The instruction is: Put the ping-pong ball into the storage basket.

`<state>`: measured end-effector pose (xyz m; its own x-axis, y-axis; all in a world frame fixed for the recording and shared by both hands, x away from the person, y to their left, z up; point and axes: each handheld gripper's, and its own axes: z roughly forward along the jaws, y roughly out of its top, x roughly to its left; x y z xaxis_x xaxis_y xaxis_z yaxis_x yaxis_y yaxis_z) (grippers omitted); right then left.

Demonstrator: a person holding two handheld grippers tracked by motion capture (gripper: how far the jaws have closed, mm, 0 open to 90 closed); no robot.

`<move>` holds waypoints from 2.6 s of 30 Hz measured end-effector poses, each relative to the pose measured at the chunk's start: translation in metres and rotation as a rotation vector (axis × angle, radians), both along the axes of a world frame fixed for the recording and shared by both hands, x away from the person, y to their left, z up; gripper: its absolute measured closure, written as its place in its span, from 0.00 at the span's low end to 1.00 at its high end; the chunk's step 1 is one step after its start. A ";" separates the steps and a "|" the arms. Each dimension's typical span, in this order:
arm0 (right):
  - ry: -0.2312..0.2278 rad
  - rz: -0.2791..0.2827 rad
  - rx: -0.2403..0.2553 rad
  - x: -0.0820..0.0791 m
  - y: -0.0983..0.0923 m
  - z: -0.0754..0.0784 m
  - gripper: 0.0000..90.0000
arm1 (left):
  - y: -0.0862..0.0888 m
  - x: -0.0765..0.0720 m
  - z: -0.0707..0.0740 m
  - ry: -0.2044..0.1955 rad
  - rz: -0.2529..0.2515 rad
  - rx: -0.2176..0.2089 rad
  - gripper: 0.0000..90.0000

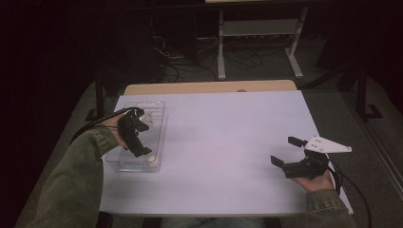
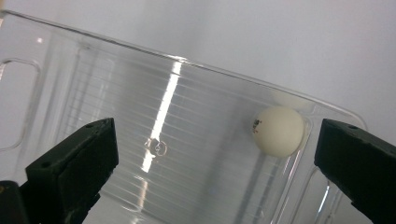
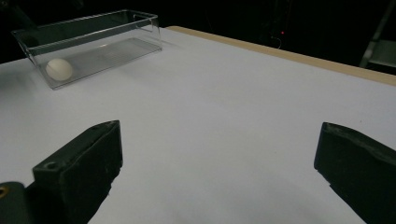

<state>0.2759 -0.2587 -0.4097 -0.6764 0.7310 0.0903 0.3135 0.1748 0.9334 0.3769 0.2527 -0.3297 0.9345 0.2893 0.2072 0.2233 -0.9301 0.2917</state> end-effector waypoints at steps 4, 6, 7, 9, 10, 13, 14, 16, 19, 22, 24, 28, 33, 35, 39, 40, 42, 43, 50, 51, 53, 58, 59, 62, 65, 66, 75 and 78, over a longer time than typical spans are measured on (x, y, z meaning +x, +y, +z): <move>0.001 -0.001 0.001 0.000 0.000 0.000 0.01 | 0.007 -0.004 0.006 -0.029 0.023 -0.063 0.00; 0.002 -0.001 0.001 0.000 0.000 0.000 0.01 | 0.009 -0.007 0.008 -0.031 0.030 -0.094 0.00; 0.003 -0.001 0.001 0.000 0.000 0.000 0.01 | 0.009 -0.008 0.008 -0.029 0.021 -0.095 0.00; 0.005 -0.001 0.000 0.000 0.000 0.000 0.01 | 0.007 -0.012 0.008 -0.039 0.014 -0.096 0.00; 0.002 -0.001 0.001 0.000 0.000 0.000 0.01 | 0.006 -0.013 0.008 -0.043 0.010 -0.099 0.00; 0.001 0.000 0.001 0.000 0.000 0.000 0.01 | 0.006 -0.015 0.009 -0.052 0.014 -0.123 0.00; 0.000 -0.001 0.001 0.000 0.000 0.000 0.01 | 0.007 -0.016 0.009 -0.056 0.021 -0.136 0.00; 0.001 -0.002 0.002 0.000 0.000 0.000 0.01 | 0.010 -0.017 0.009 -0.061 0.031 -0.152 0.00; 0.001 -0.002 0.003 0.000 0.000 0.000 0.01 | 0.015 -0.020 0.011 -0.071 0.045 -0.172 0.00; 0.001 0.000 0.001 0.000 0.000 0.000 0.01 | 0.018 -0.024 0.015 -0.087 0.052 -0.199 0.00; 0.000 0.001 0.000 0.000 0.000 0.000 0.01 | 0.019 -0.026 0.017 -0.096 0.052 -0.218 0.00; 0.000 -0.002 0.001 0.000 0.000 0.000 0.01 | 0.021 -0.029 0.017 -0.110 0.063 -0.234 0.00; -0.003 -0.003 0.001 -0.001 0.000 0.000 0.01 | 0.026 -0.035 0.015 -0.142 0.085 -0.294 0.00; -0.007 -0.008 0.002 -0.001 0.000 0.001 0.01 | 0.027 -0.039 0.014 -0.151 0.090 -0.310 0.00; -0.013 -0.012 0.005 -0.001 -0.001 0.001 0.01 | 0.029 -0.043 0.013 -0.176 0.103 -0.336 0.00; -0.013 -0.012 0.005 -0.001 -0.001 0.001 0.01 | 0.030 -0.043 0.013 -0.180 0.108 -0.342 0.00; -0.014 -0.012 0.007 -0.002 -0.001 0.001 0.01 | 0.032 -0.045 0.013 -0.191 0.115 -0.366 0.00; -0.015 -0.013 0.007 -0.002 -0.001 0.002 0.01 | 0.034 -0.045 0.013 -0.193 0.120 -0.378 0.00; -0.026 -0.019 0.013 -0.002 -0.002 0.002 0.01 | 0.041 -0.052 0.010 -0.217 0.146 -0.423 0.00; -0.026 -0.020 0.014 -0.002 -0.002 0.002 0.01 | 0.041 -0.053 0.010 -0.223 0.150 -0.432 0.00; -0.027 -0.021 0.015 -0.002 -0.002 0.002 0.01 | 0.042 -0.055 0.010 -0.232 0.160 -0.448 0.00; -0.029 -0.021 0.015 -0.003 -0.002 0.002 0.01 | 0.047 -0.056 0.007 -0.249 0.177 -0.516 0.00; -0.029 -0.021 0.015 -0.003 -0.002 0.002 0.01 | 0.048 -0.056 0.006 -0.252 0.183 -0.531 0.00; -0.029 -0.021 0.015 -0.003 -0.002 0.002 0.01 | 0.049 -0.057 0.002 -0.256 0.195 -0.551 0.00; -0.029 -0.022 0.016 -0.003 -0.002 0.002 0.01 | 0.050 -0.059 -0.001 -0.260 0.204 -0.574 0.00; -0.029 -0.022 0.016 -0.003 -0.002 0.002 0.01 | 0.051 -0.060 -0.001 -0.264 0.205 -0.580 0.00; -0.030 -0.025 0.017 -0.003 -0.002 0.002 0.01 | 0.061 -0.066 -0.009 -0.300 0.260 -0.655 0.00; -0.030 -0.025 0.016 -0.003 -0.002 0.003 0.01 | 0.066 -0.068 -0.011 -0.296 0.277 -0.683 0.00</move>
